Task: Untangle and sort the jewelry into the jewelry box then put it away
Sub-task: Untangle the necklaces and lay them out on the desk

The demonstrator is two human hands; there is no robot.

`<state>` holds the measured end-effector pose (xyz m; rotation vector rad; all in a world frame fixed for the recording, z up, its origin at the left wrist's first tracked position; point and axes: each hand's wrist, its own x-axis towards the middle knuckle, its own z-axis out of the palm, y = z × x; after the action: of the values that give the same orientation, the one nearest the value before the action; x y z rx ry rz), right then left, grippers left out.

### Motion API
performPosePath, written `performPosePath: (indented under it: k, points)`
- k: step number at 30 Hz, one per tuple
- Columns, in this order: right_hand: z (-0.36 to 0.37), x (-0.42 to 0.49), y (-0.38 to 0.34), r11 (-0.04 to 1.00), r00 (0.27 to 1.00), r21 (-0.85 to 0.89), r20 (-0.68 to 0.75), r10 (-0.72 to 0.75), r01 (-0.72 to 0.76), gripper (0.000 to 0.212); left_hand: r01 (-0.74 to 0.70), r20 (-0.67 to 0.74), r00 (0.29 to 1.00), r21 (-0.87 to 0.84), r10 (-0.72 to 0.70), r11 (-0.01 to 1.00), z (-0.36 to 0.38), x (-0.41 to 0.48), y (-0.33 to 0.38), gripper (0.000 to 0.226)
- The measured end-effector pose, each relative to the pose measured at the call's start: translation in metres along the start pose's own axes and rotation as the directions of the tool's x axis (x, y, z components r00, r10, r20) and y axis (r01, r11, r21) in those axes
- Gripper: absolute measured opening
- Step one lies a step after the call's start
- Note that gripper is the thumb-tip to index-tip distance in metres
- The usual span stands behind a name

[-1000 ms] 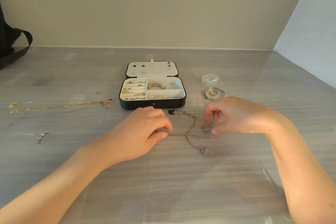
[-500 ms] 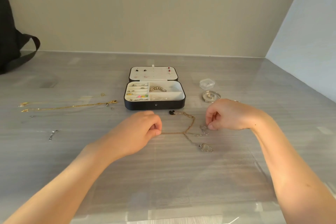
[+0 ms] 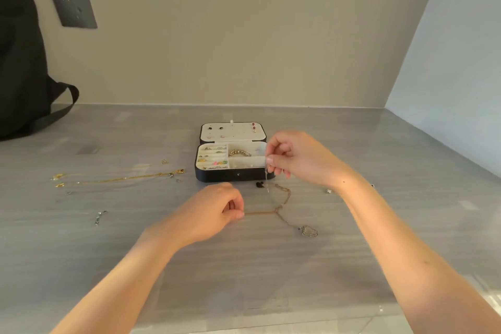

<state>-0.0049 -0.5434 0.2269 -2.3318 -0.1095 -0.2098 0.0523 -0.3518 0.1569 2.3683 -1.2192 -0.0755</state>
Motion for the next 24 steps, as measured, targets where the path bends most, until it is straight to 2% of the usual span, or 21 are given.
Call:
performPosePath:
  k: [5,8,11,14,19,22,24]
  points:
    - [0.04,0.016,0.001,0.993,0.984,-0.12,0.171,0.041,-0.02,0.017,0.001,-0.004,1.0,-0.037,-0.001,0.999,-0.003,-0.005,0.0,0.005]
    - [0.05,0.015,0.004,0.985,0.975,-0.168,0.209,0.079,-0.044,0.035,0.028,0.004,1.0,-0.106,-0.028,0.994,-0.008,-0.007,0.001,0.012]
    - [0.047,0.008,0.007,0.993,0.981,-0.092,0.171,0.092,-0.077,0.041,0.037,0.042,0.999,-0.208,-0.029,0.977,-0.013,-0.011,0.005,0.023]
    - [0.044,-0.002,0.011,0.998,0.988,-0.045,0.146,0.055,-0.049,0.033,0.029,0.052,0.998,-0.246,-0.016,0.969,-0.017,-0.013,0.011,0.022]
    - [0.042,-0.024,0.012,0.944,0.985,0.323,0.173,0.015,-0.071,0.028,-0.004,-0.006,1.0,-0.275,0.002,0.962,-0.031,-0.001,0.03,0.023]
    - [0.036,-0.03,0.013,0.95,0.987,0.304,0.16,0.021,-0.07,0.017,0.022,-0.059,0.997,-0.274,-0.039,0.961,-0.039,0.007,0.038,0.019]
    - [0.028,-0.031,0.014,0.954,0.994,0.286,0.085,0.071,-0.093,0.018,0.038,-0.101,0.993,-0.252,-0.065,0.967,-0.046,0.011,0.041,0.017]
